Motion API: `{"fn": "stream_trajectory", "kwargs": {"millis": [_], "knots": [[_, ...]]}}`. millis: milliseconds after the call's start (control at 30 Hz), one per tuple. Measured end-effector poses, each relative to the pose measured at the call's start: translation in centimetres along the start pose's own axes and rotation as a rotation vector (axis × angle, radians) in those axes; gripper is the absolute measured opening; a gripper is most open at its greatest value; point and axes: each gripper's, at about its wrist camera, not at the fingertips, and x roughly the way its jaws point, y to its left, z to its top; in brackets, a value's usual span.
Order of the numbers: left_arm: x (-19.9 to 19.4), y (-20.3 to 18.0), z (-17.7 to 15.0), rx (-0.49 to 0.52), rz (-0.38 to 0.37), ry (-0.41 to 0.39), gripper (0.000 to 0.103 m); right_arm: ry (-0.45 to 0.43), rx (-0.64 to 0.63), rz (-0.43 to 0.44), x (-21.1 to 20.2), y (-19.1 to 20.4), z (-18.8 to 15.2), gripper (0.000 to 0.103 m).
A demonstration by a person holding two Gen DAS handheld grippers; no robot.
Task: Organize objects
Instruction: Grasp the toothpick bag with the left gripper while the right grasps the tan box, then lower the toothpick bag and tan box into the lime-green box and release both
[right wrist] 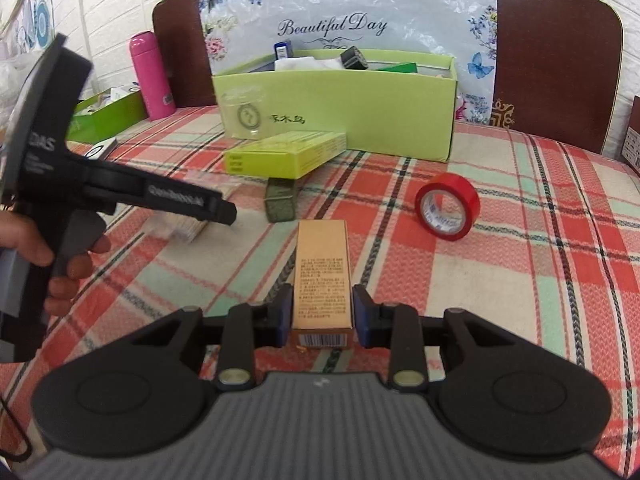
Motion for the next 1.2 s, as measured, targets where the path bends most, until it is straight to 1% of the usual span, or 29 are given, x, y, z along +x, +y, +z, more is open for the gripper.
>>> {"fn": "stream_trajectory", "kwargs": {"millis": [33, 67, 100, 167, 200, 233, 267, 300, 333, 367, 400, 433, 467, 533, 567, 667, 800, 933, 1067, 1200], "knots": [[-0.3, 0.1, -0.1, 0.005, -0.032, 0.0, 0.049, -0.002, -0.003, 0.003, 0.0, 0.0, 0.0, 0.031], [-0.6, 0.1, -0.1, 0.002, -0.049, 0.01, 0.039, -0.004, -0.003, 0.005, 0.1, 0.0, 0.0, 0.031], [-1.0, 0.2, -0.2, 0.0, -0.064, 0.022, 0.037, -0.005, 0.001, 0.007, 0.1, -0.1, 0.0, 0.031], [-1.4, 0.3, -0.6, -0.007, -0.089, 0.034, 0.037, -0.007, 0.01, 0.002, 0.3, -0.2, 0.0, 0.034], [-1.5, 0.3, -0.7, -0.008, -0.091, 0.035, 0.038, -0.008, 0.011, 0.002, 0.4, -0.3, 0.0, 0.034], [-1.6, 0.2, -0.9, -0.01, -0.092, 0.033, 0.042, -0.007, 0.012, 0.003, 0.4, -0.3, 0.0, 0.034], [-1.7, 0.1, -1.0, -0.015, -0.097, 0.032, 0.053, -0.006, 0.012, 0.003, 0.4, -0.3, -0.1, 0.034], [-1.6, 0.0, -1.1, -0.017, -0.102, 0.031, 0.059, -0.004, 0.009, 0.001, 0.5, -0.3, -0.1, 0.034], [-1.6, -0.2, -1.1, -0.014, -0.096, 0.029, 0.059, -0.001, 0.004, 0.0, 0.5, -0.2, -0.1, 0.034], [-1.6, -0.5, -1.1, -0.004, -0.087, 0.03, 0.057, 0.0, 0.003, 0.005, 0.5, -0.2, -0.1, 0.031], [-1.6, -0.7, -1.1, 0.009, -0.079, 0.03, 0.043, 0.001, 0.005, 0.008, 0.5, -0.2, -0.1, 0.031], [-1.8, -0.7, -1.0, 0.017, -0.08, 0.032, 0.035, 0.001, 0.008, 0.005, 0.4, -0.2, -0.1, 0.031], [-2.0, -0.5, -0.9, 0.006, -0.101, 0.04, 0.029, 0.0, 0.014, 0.005, 0.3, -0.3, 0.0, 0.031], [-2.6, 0.2, -0.7, -0.045, -0.156, 0.057, 0.027, -0.004, 0.03, 0.02, -0.2, -0.6, 0.2, 0.031], [-3.0, 0.4, -0.6, -0.06, -0.175, 0.053, 0.026, -0.013, 0.038, 0.032, -0.6, -0.7, 0.4, 0.031], [-4.7, 0.8, 0.0, -0.073, -0.195, 0.013, 0.025, -0.051, 0.039, 0.049, -2.0, -1.0, 1.5, 0.031], [-7.1, 1.4, 2.4, -0.084, -0.23, -0.083, 0.025, -0.122, 0.026, 0.06, -3.5, -1.3, 3.8, 0.031], [-8.4, 2.0, 5.8, -0.076, -0.235, -0.178, 0.025, -0.187, 0.011, 0.058, -3.7, -1.9, 7.0, 0.031], [-8.0, 2.4, 9.2, -0.048, -0.216, -0.228, 0.025, -0.236, 0.001, 0.044, -3.0, -2.8, 10.1, 0.031], [-5.6, 3.2, 13.0, -0.021, -0.215, -0.227, 0.025, -0.268, 0.007, 0.009, -1.4, -3.9, 13.2, 0.031]]}}
